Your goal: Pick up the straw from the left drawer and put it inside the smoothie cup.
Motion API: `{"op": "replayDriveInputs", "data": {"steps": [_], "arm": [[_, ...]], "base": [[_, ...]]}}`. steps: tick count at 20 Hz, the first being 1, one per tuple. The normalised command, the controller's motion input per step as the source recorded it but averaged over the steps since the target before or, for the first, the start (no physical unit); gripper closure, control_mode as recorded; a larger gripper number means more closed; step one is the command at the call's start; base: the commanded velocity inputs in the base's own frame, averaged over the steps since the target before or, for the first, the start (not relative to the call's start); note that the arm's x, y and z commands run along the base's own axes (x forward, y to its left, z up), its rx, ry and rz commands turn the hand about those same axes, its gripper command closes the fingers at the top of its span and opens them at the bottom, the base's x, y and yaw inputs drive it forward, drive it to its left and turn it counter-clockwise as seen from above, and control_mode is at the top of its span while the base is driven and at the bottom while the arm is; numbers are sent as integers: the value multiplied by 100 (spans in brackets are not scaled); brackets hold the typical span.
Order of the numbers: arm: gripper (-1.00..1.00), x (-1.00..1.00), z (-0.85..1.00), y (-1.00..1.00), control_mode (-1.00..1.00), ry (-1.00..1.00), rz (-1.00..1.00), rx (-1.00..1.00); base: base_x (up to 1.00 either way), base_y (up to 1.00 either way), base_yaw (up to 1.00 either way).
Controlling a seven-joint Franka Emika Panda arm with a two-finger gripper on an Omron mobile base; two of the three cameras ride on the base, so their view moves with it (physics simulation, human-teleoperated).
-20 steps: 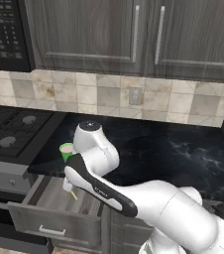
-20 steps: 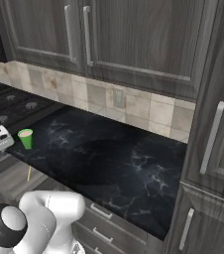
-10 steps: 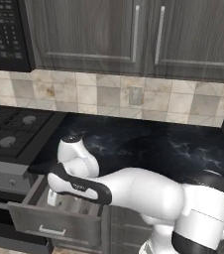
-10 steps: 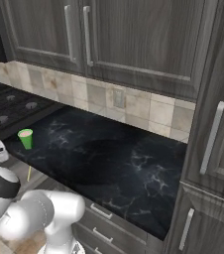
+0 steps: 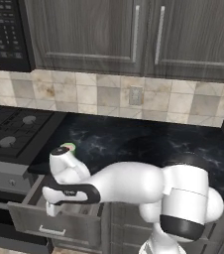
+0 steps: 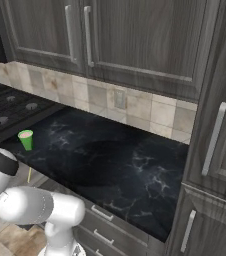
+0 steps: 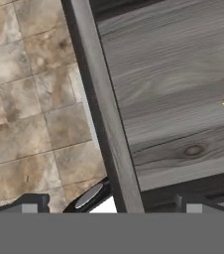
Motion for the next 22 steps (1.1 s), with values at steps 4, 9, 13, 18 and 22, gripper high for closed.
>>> {"op": "replayDriveInputs", "data": {"steps": [4, 9, 13, 18, 22], "arm": [[-100, 3, -43, 2, -100, -4, 0, -11], [-100, 9, -28, 1, -100, 0, 0, -1], [-100, 15, -23, 0, -100, 0, 0, 0], [-100, 5, -16, 0, -100, 0, 0, 0], [-100, 4, -19, 0, -100, 0, 0, 0]], "base": [[0, 0, 0], [0, 0, 0], [0, 0, 0], [0, 0, 0], [0, 0, 0]]}}
